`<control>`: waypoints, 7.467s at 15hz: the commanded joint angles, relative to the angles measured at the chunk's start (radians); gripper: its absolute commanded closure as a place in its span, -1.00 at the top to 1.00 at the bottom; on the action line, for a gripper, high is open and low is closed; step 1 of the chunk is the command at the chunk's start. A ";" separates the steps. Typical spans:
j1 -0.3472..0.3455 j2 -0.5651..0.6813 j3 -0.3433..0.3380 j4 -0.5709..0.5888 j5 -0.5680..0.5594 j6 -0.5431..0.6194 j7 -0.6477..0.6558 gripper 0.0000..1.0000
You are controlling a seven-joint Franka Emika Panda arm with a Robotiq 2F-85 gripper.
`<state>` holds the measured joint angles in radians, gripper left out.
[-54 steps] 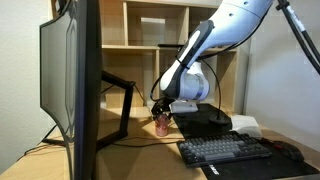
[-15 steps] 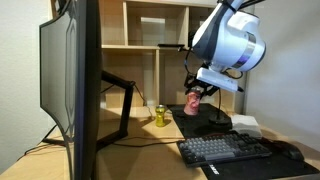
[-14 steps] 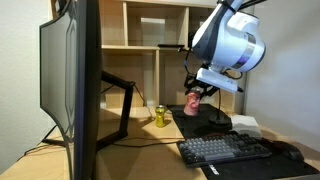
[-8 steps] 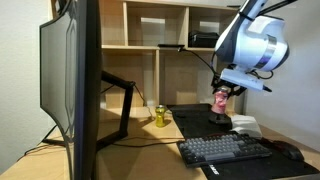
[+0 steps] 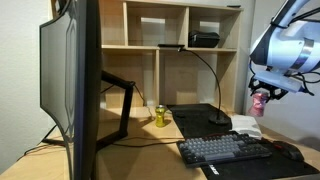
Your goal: Move the mouse to the bottom of the table, the take the two cans and put them on the paper
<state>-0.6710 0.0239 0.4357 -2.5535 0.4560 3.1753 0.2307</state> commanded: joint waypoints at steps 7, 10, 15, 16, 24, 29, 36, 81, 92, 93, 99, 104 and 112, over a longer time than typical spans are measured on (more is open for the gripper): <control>0.165 0.113 -0.454 0.215 -0.487 -0.062 0.526 -0.18; 0.152 0.102 -0.449 0.215 -0.519 -0.068 0.564 0.32; 0.303 0.198 -0.568 0.362 -0.695 -0.163 0.760 -0.18; 0.328 0.210 -0.589 0.385 -0.745 -0.177 0.799 -0.18; 0.543 0.337 -0.682 0.581 -1.018 -0.273 1.083 -0.18; 0.528 0.387 -0.640 0.623 -0.967 -0.378 1.013 -0.18; 0.613 0.590 -0.702 0.814 -0.676 -0.427 0.857 -0.18; 0.559 -0.128 -0.651 0.224 -0.413 -0.648 -0.183 1.00; 0.763 -0.146 -0.410 0.088 -0.274 -0.629 -0.273 1.00; 0.762 -0.152 -0.416 0.088 -0.271 -0.629 -0.307 1.00; 0.864 -0.012 -0.305 0.178 -0.272 -0.661 -0.381 1.00; 0.882 0.026 -0.247 0.212 -0.318 -0.539 -0.296 1.00; 0.882 0.206 -0.264 0.363 -0.409 -0.286 -0.227 1.00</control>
<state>0.2158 0.1178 0.1746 -2.2970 0.0869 2.7448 -0.0383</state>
